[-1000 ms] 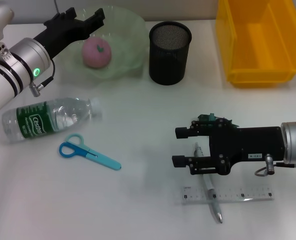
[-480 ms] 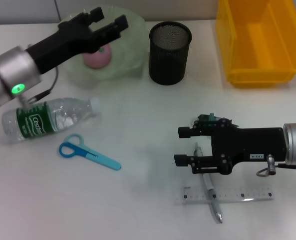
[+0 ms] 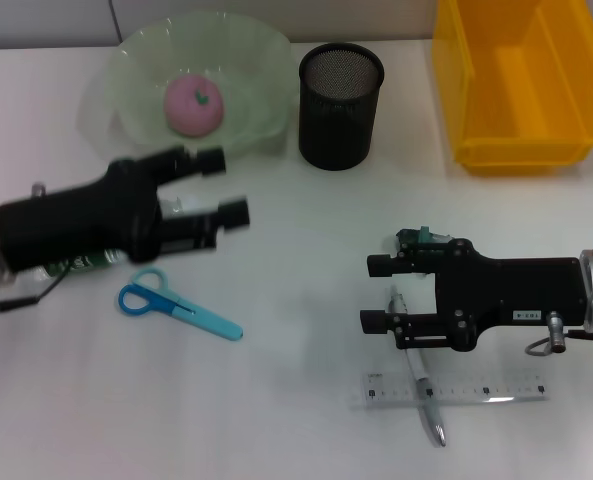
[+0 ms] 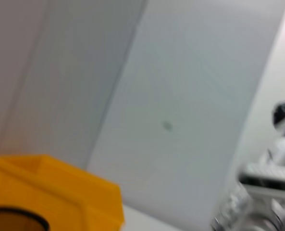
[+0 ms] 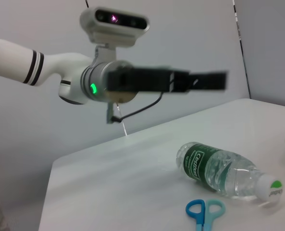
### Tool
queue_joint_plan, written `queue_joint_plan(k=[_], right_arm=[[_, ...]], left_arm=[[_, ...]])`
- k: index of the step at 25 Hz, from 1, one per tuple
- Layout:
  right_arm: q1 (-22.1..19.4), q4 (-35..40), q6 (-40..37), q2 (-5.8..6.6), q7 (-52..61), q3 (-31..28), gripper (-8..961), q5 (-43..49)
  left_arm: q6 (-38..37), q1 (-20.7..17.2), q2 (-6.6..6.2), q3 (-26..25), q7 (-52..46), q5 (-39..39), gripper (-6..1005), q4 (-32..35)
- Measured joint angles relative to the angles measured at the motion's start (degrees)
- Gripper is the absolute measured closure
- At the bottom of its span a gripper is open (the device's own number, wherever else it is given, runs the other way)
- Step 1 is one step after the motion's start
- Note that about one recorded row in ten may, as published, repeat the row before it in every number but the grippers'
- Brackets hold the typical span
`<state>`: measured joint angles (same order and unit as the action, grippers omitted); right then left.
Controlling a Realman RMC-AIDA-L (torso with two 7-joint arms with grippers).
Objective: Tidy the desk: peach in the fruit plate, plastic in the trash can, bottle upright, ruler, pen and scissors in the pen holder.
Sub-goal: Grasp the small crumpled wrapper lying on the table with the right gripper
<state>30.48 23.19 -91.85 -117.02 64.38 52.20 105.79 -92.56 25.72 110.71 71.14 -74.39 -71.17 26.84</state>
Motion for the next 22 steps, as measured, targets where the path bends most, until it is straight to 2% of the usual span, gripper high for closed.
queue_joint_plan(k=[2, 3, 6, 10, 11, 15, 17, 22], right_arm=[[0.0, 0.0, -0.1, 0.17, 0.0, 0.0, 254, 0.0], [0.0, 0.0, -0.1, 0.23, 0.0, -0.1, 254, 0.0], [0.2, 0.1, -0.4, 0.62, 0.1, -0.1, 254, -0.1], [0.3, 0.1, -1.3, 1.10, 0.5, -0.6, 254, -0.1], [0.3, 0.1, -1.6, 1.23, 0.5, -0.9, 254, -0.1], [0.3, 0.1, -2.8, 1.81, 0.8, -2.6, 253, -0.1], [0.3, 0.1, -3.2, 2.05, 1.0, -3.0, 253, -0.1], [0.7, 0.3, -3.4, 2.16, 2.1, -3.0, 253, 0.0]], left_arm=[[-1.0, -0.7, -0.15, 0.0, 0.2, -1.8, 140, 0.7], [-1.6, -2.5, -0.13, 0.1, 1.4, -4.3, 140, 2.4], [-0.8, -4.4, 0.35, 0.1, 5.6, -7.4, 140, 3.6], [-0.4, -4.6, 0.52, -0.4, 6.7, -9.5, 141, 3.6], [-0.3, -4.4, 0.95, -1.4, 7.5, -12.2, 141, 3.6], [-0.2, -4.3, 1.12, -1.6, 7.8, -12.9, 142, 3.6], [0.1, -4.2, 1.61, -2.1, 8.2, -14.2, 142, 3.6], [0.1, -4.2, 1.78, -2.1, 8.3, -14.2, 143, 3.7]])
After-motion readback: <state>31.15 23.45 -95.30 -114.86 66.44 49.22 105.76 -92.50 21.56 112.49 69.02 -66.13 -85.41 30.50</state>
